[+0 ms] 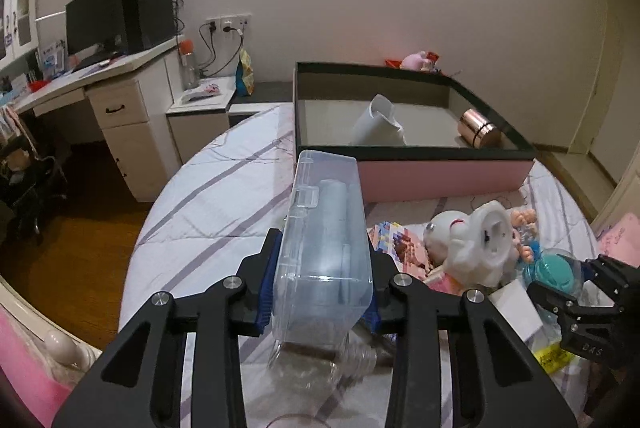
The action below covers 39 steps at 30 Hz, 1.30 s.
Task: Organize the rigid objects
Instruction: 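Carry the teal brush case with the right tool while the left tool carries the clear box toward the tray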
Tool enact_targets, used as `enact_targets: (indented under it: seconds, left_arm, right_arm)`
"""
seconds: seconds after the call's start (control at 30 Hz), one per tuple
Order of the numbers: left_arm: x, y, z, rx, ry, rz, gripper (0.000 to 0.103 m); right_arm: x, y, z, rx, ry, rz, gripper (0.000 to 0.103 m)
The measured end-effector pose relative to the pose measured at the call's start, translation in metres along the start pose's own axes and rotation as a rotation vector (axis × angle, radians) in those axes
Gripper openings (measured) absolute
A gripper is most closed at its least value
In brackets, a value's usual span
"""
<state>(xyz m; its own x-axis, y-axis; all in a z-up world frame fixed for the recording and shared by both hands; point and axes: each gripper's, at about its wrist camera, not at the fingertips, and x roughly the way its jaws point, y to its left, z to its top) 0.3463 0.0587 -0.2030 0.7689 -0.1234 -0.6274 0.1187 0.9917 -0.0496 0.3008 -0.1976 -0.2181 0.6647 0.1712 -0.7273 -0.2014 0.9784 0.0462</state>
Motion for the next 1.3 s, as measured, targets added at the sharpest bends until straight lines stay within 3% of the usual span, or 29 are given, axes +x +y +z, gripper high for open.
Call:
enact_targets:
  seconds: [0.2,0.57,0.9,1.3]
  left_arm:
    - [-0.024,-0.008,-0.001,0.017,-0.036,-0.004,0.035]
    - [-0.069,-0.052,-0.003,0.025,-0.16,-0.008,0.035]
    - [-0.095,-0.068,0.007,0.028,-0.227,0.014,0.035]
    - [-0.1,-0.078,0.033,0.057,-0.316,0.059,0.035]
  right_arm:
    - [-0.023,0.004,0.0,0.007,-0.066,-0.011,0.058]
    - [-0.076,0.032,0.036,0.009,-0.296,0.007,0.058]
    - [-0.092,0.054,0.053,-0.021,-0.366,0.022,0.058]
    - [-0.095,0.054,0.073,-0.04,-0.424,0.016,0.058]
